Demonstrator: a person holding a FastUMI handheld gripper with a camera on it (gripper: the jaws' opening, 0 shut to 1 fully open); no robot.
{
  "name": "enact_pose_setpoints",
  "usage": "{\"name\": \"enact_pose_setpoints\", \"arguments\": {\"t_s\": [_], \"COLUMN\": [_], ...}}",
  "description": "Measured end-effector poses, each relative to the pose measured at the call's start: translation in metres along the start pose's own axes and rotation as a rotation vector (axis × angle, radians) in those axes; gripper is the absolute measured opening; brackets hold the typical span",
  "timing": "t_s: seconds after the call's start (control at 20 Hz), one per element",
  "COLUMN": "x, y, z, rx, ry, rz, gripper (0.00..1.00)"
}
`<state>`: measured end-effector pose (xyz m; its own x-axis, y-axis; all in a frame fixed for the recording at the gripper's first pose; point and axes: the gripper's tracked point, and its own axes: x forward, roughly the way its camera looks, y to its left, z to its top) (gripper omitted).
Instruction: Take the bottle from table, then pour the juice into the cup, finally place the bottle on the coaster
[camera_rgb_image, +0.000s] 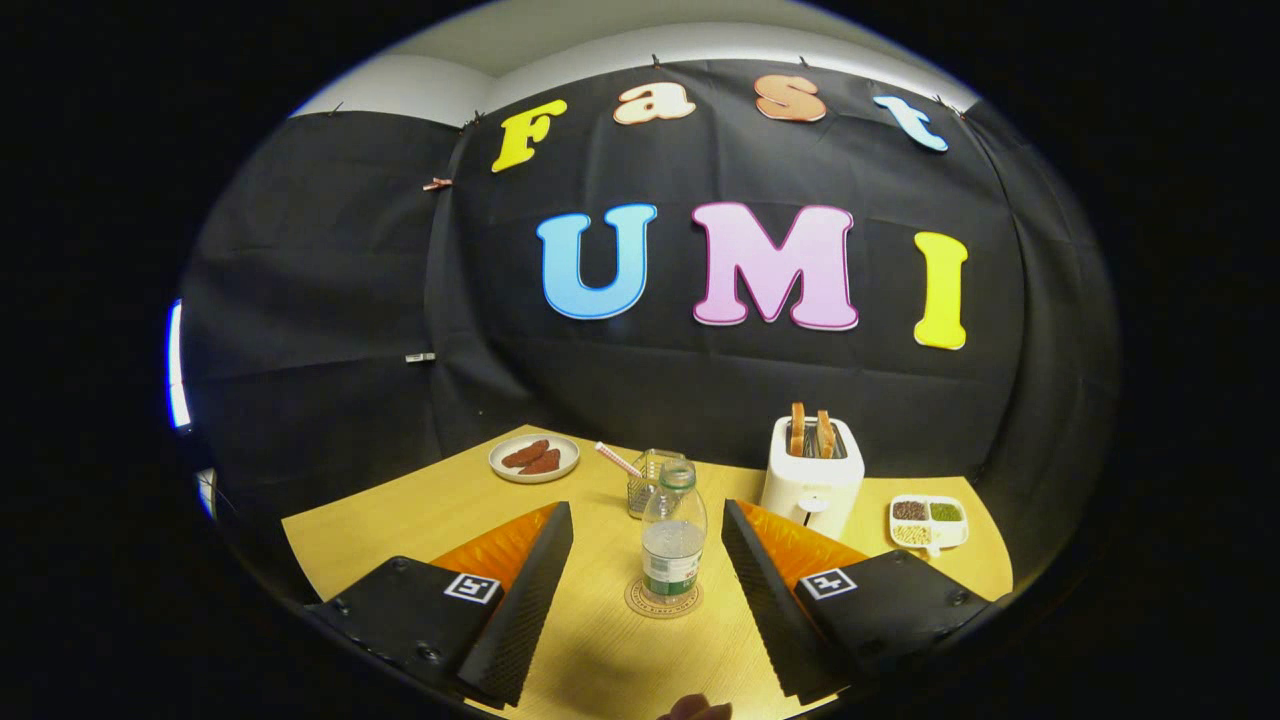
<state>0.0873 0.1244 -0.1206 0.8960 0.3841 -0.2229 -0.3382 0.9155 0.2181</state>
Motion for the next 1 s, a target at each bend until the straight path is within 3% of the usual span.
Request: {"name": "enact_pose_setpoints", "arguments": {"t_s": [0.55, 1.0], "x": [-0.065, -0.090], "y": [0.006, -0.004], "z": [0.082, 0.095], "rx": [-0.041, -0.072], "ry": [-0.113, -0.126], "rz": [-0.032, -0.030], "gripper": [0.96, 0.96]}}
